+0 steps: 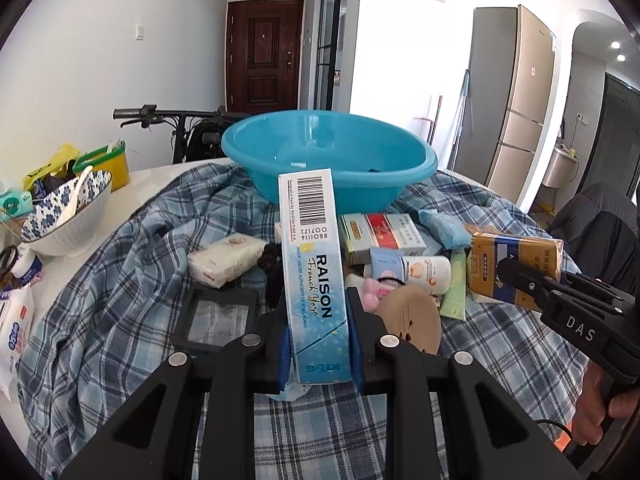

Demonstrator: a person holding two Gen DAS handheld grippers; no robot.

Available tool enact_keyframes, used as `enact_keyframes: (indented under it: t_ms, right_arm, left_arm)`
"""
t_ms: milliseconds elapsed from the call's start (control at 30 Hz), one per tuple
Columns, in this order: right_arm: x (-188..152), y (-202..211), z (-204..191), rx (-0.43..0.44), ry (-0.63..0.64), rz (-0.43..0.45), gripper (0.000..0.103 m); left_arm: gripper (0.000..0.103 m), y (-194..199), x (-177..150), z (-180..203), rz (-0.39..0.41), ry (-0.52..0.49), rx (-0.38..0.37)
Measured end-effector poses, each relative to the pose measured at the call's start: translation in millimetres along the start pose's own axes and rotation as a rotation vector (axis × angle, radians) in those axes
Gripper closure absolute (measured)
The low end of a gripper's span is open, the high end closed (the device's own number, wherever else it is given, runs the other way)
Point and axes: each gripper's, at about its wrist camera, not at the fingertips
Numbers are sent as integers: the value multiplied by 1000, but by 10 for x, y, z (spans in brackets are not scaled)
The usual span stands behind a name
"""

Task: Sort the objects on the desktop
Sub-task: 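Lift the RAISON box and cigarette pack and carry both over the teal basin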

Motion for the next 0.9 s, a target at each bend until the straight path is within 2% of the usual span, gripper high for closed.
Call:
enact_keyframes:
  t_ms: [267,600,833,900]
  right_arm:
    - [199,158,-41,4,8,68,82]
    - [556,526,-201,19,49,202,82]
    - [924,957,-349,24,87,354,82]
    - [1031,1089,-369,27,80,407,82]
  left_arm:
    - [78,160,261,91,80,-38,-2]
    - [78,446,593,152,197,-62,12]
    - [78,724,906,224,291,-104,6]
    - [78,817,999,225,333,-114,40]
Point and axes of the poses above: each gripper's, at about its wrist camera, not at the fingertips, and y roughly against the way its jaws point, z to its right, x to its top, and after that the axes turned 6 degrees about -x, right-handed
